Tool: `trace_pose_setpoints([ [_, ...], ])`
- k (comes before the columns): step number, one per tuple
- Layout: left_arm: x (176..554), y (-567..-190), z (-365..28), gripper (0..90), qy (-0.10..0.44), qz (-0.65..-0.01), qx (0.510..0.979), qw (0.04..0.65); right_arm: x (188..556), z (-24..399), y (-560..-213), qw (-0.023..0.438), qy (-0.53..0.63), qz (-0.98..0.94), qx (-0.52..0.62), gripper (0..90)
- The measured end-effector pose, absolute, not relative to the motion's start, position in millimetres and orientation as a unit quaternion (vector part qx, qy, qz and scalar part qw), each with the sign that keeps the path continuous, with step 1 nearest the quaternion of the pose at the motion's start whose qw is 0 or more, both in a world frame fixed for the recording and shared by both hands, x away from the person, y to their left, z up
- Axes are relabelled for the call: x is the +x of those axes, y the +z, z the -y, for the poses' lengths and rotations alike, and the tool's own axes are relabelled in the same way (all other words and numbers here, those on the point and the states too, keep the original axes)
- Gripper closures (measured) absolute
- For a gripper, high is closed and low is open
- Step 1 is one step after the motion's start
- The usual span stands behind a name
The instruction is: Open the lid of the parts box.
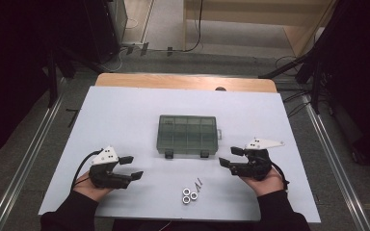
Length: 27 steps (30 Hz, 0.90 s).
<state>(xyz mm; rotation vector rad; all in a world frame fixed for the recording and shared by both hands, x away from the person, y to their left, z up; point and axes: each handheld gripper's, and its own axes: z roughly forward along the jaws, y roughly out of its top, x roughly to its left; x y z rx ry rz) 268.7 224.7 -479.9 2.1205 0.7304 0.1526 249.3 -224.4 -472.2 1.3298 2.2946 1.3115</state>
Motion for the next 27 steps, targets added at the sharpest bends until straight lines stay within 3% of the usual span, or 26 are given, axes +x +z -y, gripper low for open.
trace_pose_setpoints([
  [27, 269, -481, -224, 30.5, 0.059, -0.293, 0.851, 0.431, 289, 203, -462, 0.088, 0.433, -0.790, 0.426, 35.2],
])
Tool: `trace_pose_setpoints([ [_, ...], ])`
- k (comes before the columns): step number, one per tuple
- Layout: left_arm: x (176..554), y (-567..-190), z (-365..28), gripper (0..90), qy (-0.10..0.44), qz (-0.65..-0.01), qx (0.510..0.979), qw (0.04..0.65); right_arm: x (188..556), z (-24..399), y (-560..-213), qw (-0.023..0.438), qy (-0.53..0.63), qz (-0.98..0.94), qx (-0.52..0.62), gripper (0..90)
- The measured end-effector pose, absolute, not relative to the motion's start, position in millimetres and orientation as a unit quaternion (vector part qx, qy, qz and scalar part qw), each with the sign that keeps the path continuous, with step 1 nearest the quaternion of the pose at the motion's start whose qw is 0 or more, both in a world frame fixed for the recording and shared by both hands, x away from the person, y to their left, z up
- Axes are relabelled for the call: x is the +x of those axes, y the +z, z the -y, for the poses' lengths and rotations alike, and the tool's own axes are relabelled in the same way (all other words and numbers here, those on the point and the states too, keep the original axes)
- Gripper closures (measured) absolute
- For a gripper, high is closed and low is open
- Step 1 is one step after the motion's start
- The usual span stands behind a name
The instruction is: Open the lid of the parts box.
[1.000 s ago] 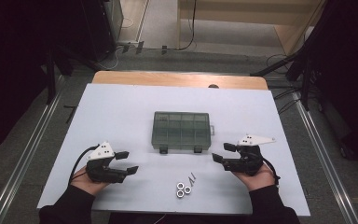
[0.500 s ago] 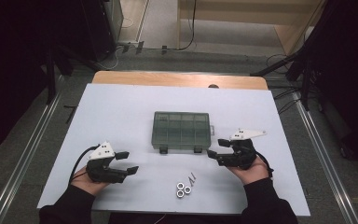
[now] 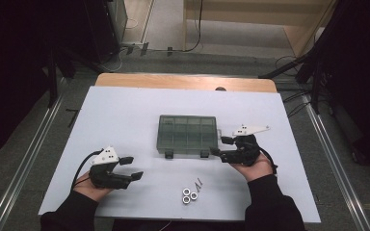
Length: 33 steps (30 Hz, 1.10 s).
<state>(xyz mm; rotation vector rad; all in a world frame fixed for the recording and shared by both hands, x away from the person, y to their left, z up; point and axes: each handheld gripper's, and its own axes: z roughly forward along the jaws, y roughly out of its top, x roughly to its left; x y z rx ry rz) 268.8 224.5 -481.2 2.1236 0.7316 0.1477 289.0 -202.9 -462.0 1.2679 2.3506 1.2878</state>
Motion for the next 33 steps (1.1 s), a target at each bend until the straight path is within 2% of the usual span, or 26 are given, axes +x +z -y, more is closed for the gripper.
trace_pose_setpoints([
  [4, 269, -481, -225, 30.4, 0.059, -0.294, 0.852, 0.430, 296, 202, -459, 0.094, 0.433, -0.787, 0.429, 36.4],
  [12, 269, -481, -226, 30.5, 0.061, -0.297, 0.849, 0.432, 294, 203, -463, 0.093, 0.424, -0.792, 0.429, 46.8],
  [13, 269, -481, -226, 30.4, 0.058, -0.299, 0.848, 0.433, 293, 205, -465, 0.092, 0.424, -0.792, 0.430, 51.2],
  [14, 269, -481, -226, 30.4, 0.058, -0.299, 0.848, 0.433, 293, 205, -465, 0.092, 0.424, -0.792, 0.430, 51.2],
  [15, 270, -481, -226, 30.4, 0.059, -0.302, 0.847, 0.434, 293, 208, -467, 0.082, 0.424, -0.790, 0.436, 57.0],
  [18, 270, -481, -227, 30.4, 0.059, -0.301, 0.848, 0.433, 292, 210, -470, 0.076, 0.423, -0.789, 0.439, 62.2],
  [19, 270, -481, -226, 30.5, 0.059, -0.300, 0.848, 0.433, 291, 211, -473, 0.071, 0.421, -0.791, 0.437, 67.2],
  [23, 270, -481, -226, 30.5, 0.060, -0.300, 0.848, 0.433, 288, 211, -475, 0.065, 0.416, -0.796, 0.436, 75.3],
  [26, 270, -481, -226, 30.4, 0.061, -0.300, 0.848, 0.433, 285, 213, -478, 0.052, 0.411, -0.800, 0.434, 85.5],
  [29, 270, -481, -227, 30.4, 0.061, -0.302, 0.846, 0.435, 284, 214, -480, 0.052, 0.402, -0.803, 0.437, 90.0],
  [33, 271, -481, -227, 30.4, 0.060, -0.303, 0.846, 0.435, 284, 215, -484, 0.055, 0.395, -0.801, 0.446, 90.0],
])
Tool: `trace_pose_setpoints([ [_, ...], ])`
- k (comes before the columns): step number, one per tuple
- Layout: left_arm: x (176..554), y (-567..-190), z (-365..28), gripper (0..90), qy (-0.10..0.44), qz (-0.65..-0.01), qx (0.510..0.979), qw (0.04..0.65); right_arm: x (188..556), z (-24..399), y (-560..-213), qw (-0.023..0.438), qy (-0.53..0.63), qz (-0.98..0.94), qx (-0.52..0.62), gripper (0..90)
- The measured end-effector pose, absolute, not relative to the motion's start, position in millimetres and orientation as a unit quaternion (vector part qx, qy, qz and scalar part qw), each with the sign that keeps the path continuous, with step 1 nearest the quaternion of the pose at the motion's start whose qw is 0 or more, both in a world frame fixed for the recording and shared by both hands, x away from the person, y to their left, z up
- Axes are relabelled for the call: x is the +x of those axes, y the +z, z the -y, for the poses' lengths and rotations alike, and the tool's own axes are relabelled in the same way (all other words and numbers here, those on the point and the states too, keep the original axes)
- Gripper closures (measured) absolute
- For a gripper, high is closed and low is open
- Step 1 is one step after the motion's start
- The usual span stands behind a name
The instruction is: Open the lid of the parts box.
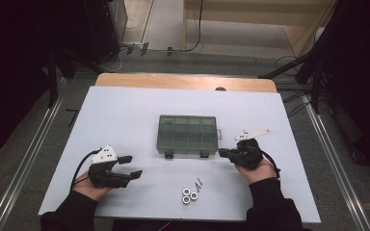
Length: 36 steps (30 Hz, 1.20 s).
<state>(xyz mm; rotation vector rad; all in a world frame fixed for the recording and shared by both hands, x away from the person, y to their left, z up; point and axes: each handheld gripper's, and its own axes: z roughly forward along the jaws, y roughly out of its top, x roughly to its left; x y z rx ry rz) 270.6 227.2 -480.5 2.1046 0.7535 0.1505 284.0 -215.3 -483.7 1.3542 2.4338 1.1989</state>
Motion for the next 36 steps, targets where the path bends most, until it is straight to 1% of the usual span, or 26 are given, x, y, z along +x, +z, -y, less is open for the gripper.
trace_pose_setpoints([
  [4, 271, -481, -227, 30.4, 0.061, -0.303, 0.846, 0.435, 284, 217, -485, 0.060, 0.393, -0.799, 0.451, 90.0],
  [13, 272, -482, -227, 30.4, 0.059, -0.304, 0.847, 0.432, 288, 214, -495, 0.044, 0.377, -0.803, 0.461, 90.0],
  [36, 274, -483, -226, 30.4, 0.055, -0.307, 0.848, 0.428, 290, 213, -496, 0.043, 0.379, -0.803, 0.457, 90.0],
])
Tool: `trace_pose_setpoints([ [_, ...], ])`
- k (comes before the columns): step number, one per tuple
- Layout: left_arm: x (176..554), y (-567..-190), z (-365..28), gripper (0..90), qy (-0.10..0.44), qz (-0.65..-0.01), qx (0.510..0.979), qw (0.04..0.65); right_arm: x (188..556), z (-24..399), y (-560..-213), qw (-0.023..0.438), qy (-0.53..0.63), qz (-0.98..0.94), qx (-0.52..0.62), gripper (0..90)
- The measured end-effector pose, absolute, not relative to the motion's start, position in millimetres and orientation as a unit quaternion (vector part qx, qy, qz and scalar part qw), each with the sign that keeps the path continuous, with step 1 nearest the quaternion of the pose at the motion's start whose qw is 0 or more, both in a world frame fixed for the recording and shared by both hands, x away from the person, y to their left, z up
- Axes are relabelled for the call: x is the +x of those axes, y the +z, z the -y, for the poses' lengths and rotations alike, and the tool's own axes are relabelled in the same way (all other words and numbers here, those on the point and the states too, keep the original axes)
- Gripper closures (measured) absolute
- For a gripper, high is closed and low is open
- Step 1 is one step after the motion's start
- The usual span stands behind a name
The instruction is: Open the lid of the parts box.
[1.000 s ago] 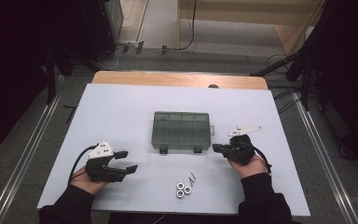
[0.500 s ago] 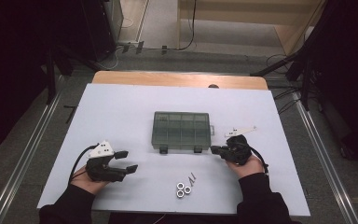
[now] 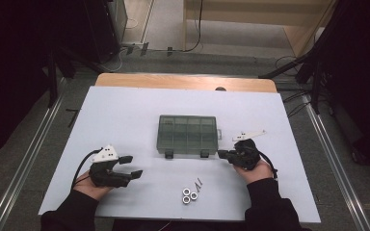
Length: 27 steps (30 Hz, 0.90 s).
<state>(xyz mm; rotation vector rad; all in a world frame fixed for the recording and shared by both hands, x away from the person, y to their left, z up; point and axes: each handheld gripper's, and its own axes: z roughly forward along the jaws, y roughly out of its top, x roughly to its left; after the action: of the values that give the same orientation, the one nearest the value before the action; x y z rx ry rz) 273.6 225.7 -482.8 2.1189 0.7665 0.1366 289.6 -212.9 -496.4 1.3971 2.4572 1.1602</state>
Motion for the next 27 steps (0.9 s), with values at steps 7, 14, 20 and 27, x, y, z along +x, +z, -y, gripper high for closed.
trace_pose_setpoints([
  [7, 273.6, -482.8, -226.0, 30.5, 0.054, -0.306, 0.848, 0.429, 289.7, 212.9, -496.3, 0.045, 0.379, -0.804, 0.456, 90.0],
  [14, 273.6, -482.8, -226.0, 30.5, 0.054, -0.305, 0.849, 0.427, 291.5, 213.5, -497.4, 0.046, 0.378, -0.803, 0.458, 90.0],
  [20, 273.6, -482.9, -226.0, 30.4, 0.055, -0.306, 0.849, 0.427, 290.3, 213.8, -495.2, 0.048, 0.384, -0.801, 0.456, 90.0],
  [27, 273.5, -482.7, -226.1, 30.4, 0.055, -0.306, 0.849, 0.428, 289.5, 213.5, -493.1, 0.050, 0.389, -0.800, 0.454, 90.0],
])
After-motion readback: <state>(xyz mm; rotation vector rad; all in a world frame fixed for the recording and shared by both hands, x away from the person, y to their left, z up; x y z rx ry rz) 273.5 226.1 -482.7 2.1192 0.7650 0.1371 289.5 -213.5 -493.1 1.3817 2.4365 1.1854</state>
